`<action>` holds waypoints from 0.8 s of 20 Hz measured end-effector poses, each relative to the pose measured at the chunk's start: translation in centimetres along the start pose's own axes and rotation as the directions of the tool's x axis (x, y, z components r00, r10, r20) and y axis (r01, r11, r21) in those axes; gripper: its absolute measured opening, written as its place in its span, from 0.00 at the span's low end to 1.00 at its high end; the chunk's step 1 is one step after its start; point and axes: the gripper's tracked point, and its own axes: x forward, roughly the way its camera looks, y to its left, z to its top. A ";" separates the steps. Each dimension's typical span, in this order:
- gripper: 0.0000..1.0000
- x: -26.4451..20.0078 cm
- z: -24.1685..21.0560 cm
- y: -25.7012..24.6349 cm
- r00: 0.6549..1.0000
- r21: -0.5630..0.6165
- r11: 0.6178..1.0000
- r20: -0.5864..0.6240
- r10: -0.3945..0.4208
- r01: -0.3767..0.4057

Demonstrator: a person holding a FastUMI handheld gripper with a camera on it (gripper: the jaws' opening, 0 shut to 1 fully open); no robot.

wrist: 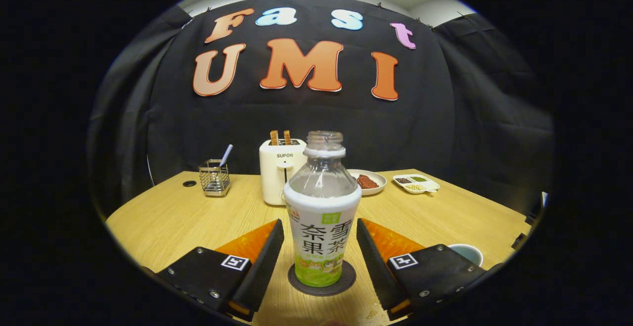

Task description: Take the bottle from table, then pour the juice into the cup, finally place the bottle on the coaster

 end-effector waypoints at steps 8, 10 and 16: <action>0.94 -6.6 8.6 1.8 0.989 0.003 0.999 0.141 0.041 -0.042; 0.94 -8.5 10.8 2.5 0.986 -0.007 0.998 0.156 0.060 -0.060; 0.94 -14.5 17.4 5.5 0.969 -0.020 0.993 0.218 0.121 -0.119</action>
